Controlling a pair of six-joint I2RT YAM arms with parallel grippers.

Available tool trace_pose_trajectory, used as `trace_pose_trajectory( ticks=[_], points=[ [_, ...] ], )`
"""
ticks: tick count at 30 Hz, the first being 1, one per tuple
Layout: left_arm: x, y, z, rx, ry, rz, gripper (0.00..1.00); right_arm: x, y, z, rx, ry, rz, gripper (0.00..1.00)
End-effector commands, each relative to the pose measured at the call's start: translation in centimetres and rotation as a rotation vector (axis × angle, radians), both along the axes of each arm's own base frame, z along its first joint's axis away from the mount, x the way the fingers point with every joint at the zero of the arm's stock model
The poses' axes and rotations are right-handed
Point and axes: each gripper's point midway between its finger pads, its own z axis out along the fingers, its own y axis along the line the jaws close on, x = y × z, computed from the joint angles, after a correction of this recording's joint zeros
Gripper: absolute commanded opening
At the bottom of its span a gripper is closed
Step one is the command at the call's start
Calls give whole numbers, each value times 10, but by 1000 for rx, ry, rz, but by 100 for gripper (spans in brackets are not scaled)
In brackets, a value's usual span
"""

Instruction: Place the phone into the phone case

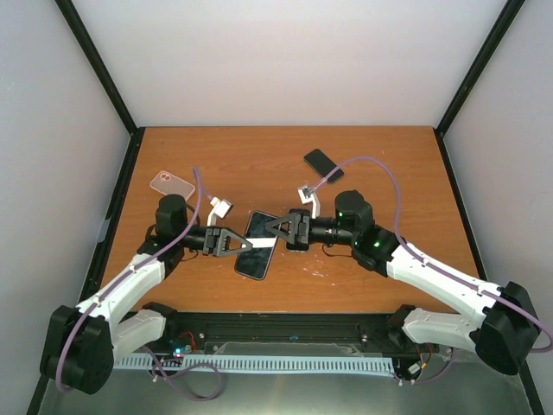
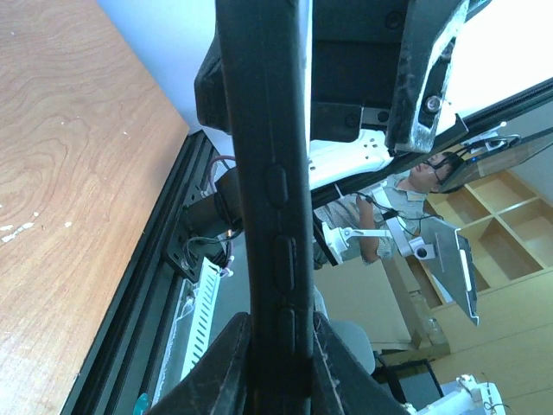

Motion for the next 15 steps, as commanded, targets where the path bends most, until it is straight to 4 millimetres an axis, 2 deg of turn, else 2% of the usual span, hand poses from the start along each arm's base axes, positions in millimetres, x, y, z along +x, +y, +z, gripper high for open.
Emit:
trace_pose_trajectory(
  ticks=[1,3,5,7,10,15],
  points=[
    [-2,-1,22,-31,-102,-45,15,2,0,28,65,-69,9,57],
    [4,-3,13,-9,-61,-32,15,9,-5,24,51,-90,-26,48],
    [10,-4,4,16,-18,-15,13,19,-11,14,37,-78,-65,34],
    [17,-5,-6,51,19,17,12,26,-18,14,61,-75,-82,20],
    [28,-6,-21,112,78,66,11,30,-24,15,41,-115,-117,4],
    [39,-7,-42,161,146,100,11,39,-33,2,-43,-189,-175,3]
  ],
)
